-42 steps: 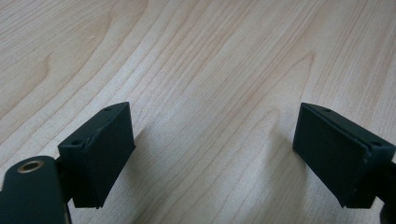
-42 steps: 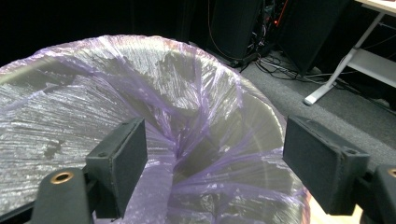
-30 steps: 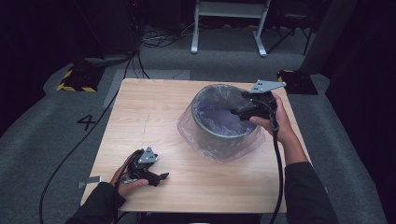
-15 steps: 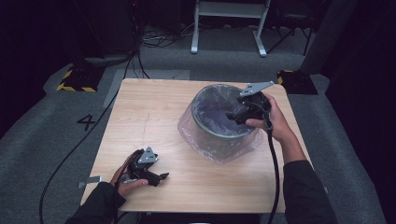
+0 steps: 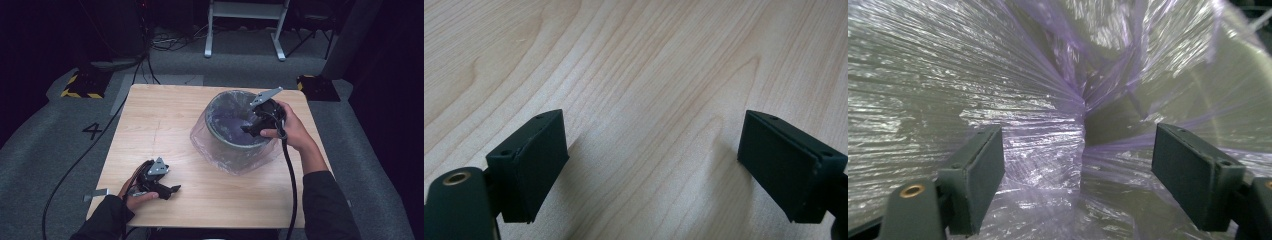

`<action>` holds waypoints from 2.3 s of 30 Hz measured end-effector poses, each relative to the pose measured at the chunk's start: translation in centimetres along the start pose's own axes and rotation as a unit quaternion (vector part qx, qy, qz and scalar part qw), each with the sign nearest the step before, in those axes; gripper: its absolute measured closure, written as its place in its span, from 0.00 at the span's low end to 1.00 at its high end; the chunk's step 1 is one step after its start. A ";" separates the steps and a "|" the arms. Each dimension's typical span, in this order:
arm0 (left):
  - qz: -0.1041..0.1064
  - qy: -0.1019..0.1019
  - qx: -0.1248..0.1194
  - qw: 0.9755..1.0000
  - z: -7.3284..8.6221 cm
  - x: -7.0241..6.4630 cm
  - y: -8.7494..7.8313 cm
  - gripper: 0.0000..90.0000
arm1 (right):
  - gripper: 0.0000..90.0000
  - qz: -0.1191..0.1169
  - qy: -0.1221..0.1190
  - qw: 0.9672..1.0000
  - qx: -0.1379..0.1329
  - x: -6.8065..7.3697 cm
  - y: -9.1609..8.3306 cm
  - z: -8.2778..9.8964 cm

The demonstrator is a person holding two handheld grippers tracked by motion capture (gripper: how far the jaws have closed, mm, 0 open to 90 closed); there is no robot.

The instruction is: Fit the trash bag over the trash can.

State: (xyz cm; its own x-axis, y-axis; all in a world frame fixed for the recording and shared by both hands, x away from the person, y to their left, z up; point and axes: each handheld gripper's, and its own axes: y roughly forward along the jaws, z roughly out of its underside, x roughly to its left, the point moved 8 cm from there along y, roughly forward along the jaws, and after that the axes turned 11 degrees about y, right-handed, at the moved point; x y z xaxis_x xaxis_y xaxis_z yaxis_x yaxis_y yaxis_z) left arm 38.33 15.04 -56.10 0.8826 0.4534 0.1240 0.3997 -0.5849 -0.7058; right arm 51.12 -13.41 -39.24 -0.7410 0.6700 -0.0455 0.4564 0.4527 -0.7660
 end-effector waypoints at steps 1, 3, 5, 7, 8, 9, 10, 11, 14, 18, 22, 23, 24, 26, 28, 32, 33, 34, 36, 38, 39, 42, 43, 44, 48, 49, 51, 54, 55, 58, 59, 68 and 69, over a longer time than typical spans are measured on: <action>0.000 0.000 0.000 1.000 0.0 0.0 0.0 0.14 | 0.23 0.001 0.001 1.000 0.005 0.0 0.1 0.0; 0.000 0.000 0.001 1.000 0.0 0.0 0.0 0.14 | 0.22 0.003 0.000 1.000 0.017 0.0 0.2 0.0; 0.000 0.000 0.000 1.000 0.0 0.0 0.0 0.14 | 0.22 0.005 0.002 1.000 0.026 0.1 0.3 0.1; 0.000 0.000 0.000 1.000 0.0 0.0 0.0 0.14 | 0.22 0.005 0.003 1.000 0.030 0.1 0.4 0.1; 0.000 0.000 0.001 1.000 0.0 0.0 0.0 0.14 | 0.22 0.004 0.005 0.999 0.034 0.0 0.4 0.2; 0.000 0.000 0.001 1.000 0.0 0.0 0.0 0.14 | 0.22 0.004 0.007 0.999 0.038 0.1 0.4 0.2; 0.000 0.000 0.000 1.000 0.0 0.0 0.0 0.14 | 0.21 0.005 0.005 0.999 0.041 0.0 0.5 0.3; 0.000 0.000 0.000 1.000 0.0 0.0 0.0 0.14 | 0.21 0.007 0.005 0.999 0.041 0.0 0.5 0.3; 0.000 0.000 0.000 1.000 0.0 0.0 0.0 0.14 | 0.24 0.011 0.004 0.999 0.036 0.0 0.5 0.2; 0.000 0.000 0.001 1.000 0.0 0.0 0.0 0.14 | 0.24 0.014 0.010 0.999 0.032 0.0 0.4 0.1; 0.000 0.000 0.001 1.000 0.0 0.0 0.0 0.14 | 0.23 0.021 0.018 0.999 0.022 -0.1 0.3 0.0; 0.000 0.000 0.001 1.000 0.0 0.0 0.0 0.14 | 0.24 0.022 0.021 0.999 0.019 -0.1 0.3 0.0; 0.000 0.000 0.001 1.000 0.0 0.0 0.0 0.14 | 0.25 0.023 0.023 0.999 0.015 -0.1 0.2 0.0; 0.000 0.000 0.000 1.000 0.0 0.0 0.0 0.14 | 0.27 0.021 0.031 0.999 0.007 -0.1 0.1 0.0; 0.000 0.001 0.000 1.000 0.0 0.0 0.0 0.14 | 0.26 0.022 0.033 0.999 0.002 -0.1 0.0 -0.1; 0.001 0.001 -0.001 1.000 0.0 0.0 0.0 0.14 | 0.24 0.031 0.031 0.999 -0.020 -0.1 -0.4 -0.4; 0.001 0.001 -0.001 1.000 0.0 0.0 0.0 0.14 | 0.24 0.033 0.034 0.999 -0.024 -0.2 -0.6 -0.5; 0.001 0.001 0.000 1.000 0.0 0.0 0.0 0.14 | 0.24 0.030 0.036 0.998 -0.031 -0.2 -0.7 -0.6; 0.002 0.001 -0.001 1.000 0.0 0.0 0.0 0.14 | 0.24 0.034 0.038 0.998 -0.045 -0.3 -1.0 -0.8; 0.001 0.002 -0.001 1.000 0.0 0.0 0.0 0.14 | 0.24 0.036 0.041 0.997 -0.055 -0.3 -1.2 -0.9; 0.001 0.001 0.000 1.000 0.0 0.0 0.0 0.14 | 0.24 0.034 0.045 0.997 -0.060 -0.3 -1.3 -0.9; 0.001 0.001 -0.001 1.000 0.0 0.0 0.0 0.14 | 0.24 0.023 0.049 0.996 -0.073 -0.2 -1.6 -1.0; 0.001 0.001 -0.001 1.000 0.0 0.0 0.0 0.14 | 0.24 0.019 0.050 0.996 -0.075 -0.1 -1.8 -0.9; 0.001 0.001 -0.001 1.000 0.0 0.0 0.0 0.14 | 0.23 0.019 0.049 0.996 -0.077 -0.1 -1.9 -1.0; 0.001 0.002 -0.001 1.000 0.0 0.0 0.0 0.14 | 0.24 0.008 0.050 0.994 -0.100 0.2 -2.6 -1.1; 0.001 0.001 -0.001 1.000 0.0 0.0 0.0 0.14 | 0.24 0.007 0.050 0.993 -0.105 0.2 -2.7 -1.2; 0.001 0.002 -0.001 1.000 0.0 0.0 0.0 0.14 | 0.24 -0.001 0.049 0.993 -0.110 0.4 -3.0 -1.2; 0.001 0.002 -0.001 1.000 0.0 0.0 0.0 0.14 | 0.24 0.002 0.046 0.993 -0.109 0.5 -3.3 -1.1; 0.001 0.001 -0.001 1.000 0.0 0.0 0.0 0.14 | 0.24 0.000 0.046 0.993 -0.110 0.5 -3.4 -1.0; 0.001 0.001 -0.001 1.000 0.0 0.0 0.0 0.14 | 0.25 0.009 0.046 0.992 -0.118 0.4 -3.8 -1.0; 0.001 0.001 -0.001 1.000 0.0 0.0 0.0 0.14 | 0.25 0.007 0.049 0.991 -0.121 0.4 -3.9 -0.9; 0.001 0.001 -0.001 1.000 0.0 0.0 0.0 0.14 | 0.23 0.003 0.047 0.990 -0.133 0.6 -4.9 -0.4; 0.001 0.001 -0.001 1.000 0.0 0.0 0.0 0.14 | 0.23 -0.001 0.048 0.990 -0.132 0.7 -5.1 -0.2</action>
State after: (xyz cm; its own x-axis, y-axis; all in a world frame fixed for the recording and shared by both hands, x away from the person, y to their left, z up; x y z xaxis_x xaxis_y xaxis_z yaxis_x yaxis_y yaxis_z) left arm 38.34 15.05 -56.11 0.8843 0.4502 0.1238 0.3976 -0.5872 -0.7051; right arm 48.39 -15.10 -35.24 -0.6977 0.7159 0.0270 0.5772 0.5841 -0.5707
